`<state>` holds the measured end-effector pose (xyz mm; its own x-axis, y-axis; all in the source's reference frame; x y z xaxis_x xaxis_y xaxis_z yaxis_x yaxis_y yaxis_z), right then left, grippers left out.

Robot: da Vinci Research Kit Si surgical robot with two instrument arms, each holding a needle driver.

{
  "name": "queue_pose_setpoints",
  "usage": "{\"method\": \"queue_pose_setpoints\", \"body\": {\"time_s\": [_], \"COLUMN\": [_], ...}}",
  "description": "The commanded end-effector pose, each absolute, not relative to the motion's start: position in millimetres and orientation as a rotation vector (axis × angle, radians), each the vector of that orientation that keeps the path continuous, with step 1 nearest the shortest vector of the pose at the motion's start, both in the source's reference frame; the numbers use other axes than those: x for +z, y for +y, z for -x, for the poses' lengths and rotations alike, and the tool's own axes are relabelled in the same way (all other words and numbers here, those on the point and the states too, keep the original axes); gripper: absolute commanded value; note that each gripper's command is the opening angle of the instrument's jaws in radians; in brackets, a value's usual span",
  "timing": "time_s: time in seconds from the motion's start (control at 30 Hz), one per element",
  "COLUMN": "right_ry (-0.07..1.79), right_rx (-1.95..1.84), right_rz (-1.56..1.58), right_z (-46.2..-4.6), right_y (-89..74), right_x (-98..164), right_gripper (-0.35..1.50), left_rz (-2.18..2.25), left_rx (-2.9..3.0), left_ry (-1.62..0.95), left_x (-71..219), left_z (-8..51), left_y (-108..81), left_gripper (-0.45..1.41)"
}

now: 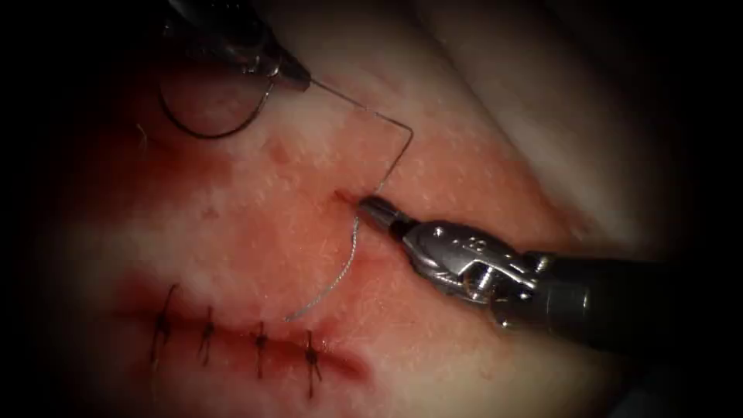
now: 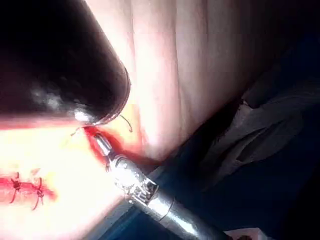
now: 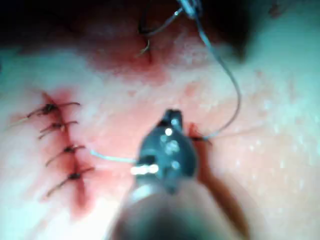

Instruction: Wound Closure

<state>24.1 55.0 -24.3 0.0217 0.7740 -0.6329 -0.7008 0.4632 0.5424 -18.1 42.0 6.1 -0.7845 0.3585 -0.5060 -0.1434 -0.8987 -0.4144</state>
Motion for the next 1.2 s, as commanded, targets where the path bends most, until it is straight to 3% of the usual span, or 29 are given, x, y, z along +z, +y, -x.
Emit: {"method": "queue_pose_setpoints", "body": {"time_s": [0.03,0.4,0.6,1.2], "right_ry": [1.073,1.211,1.341,1.454], "right_rx": [1.152,1.181,1.151,0.791], "right_rz": [-0.071,-0.046,-0.171,-0.599], "right_z": [-24.5,-24.5,-24.9,-28.2], "right_y": [55.9,57.9,58.8,57.6], "right_x": [-23.1,-22.2,-21.7,-21.1], "right_gripper": [-0.35,-0.35,-0.35,-0.35], "left_rz": [0.86,0.833,0.819,0.823], "left_rx": [2.696,2.718,2.734,2.747], "left_ry": [-0.528,-0.577,-0.617,-0.652], "left_x": [6.7,8.6,10.8,16.6], "left_z": [18.8,18.1,19.1,21.2], "left_y": [41.1,36.0,32.8,32.7], "left_gripper": [-0.35,-0.35,-0.35,-0.35]}}
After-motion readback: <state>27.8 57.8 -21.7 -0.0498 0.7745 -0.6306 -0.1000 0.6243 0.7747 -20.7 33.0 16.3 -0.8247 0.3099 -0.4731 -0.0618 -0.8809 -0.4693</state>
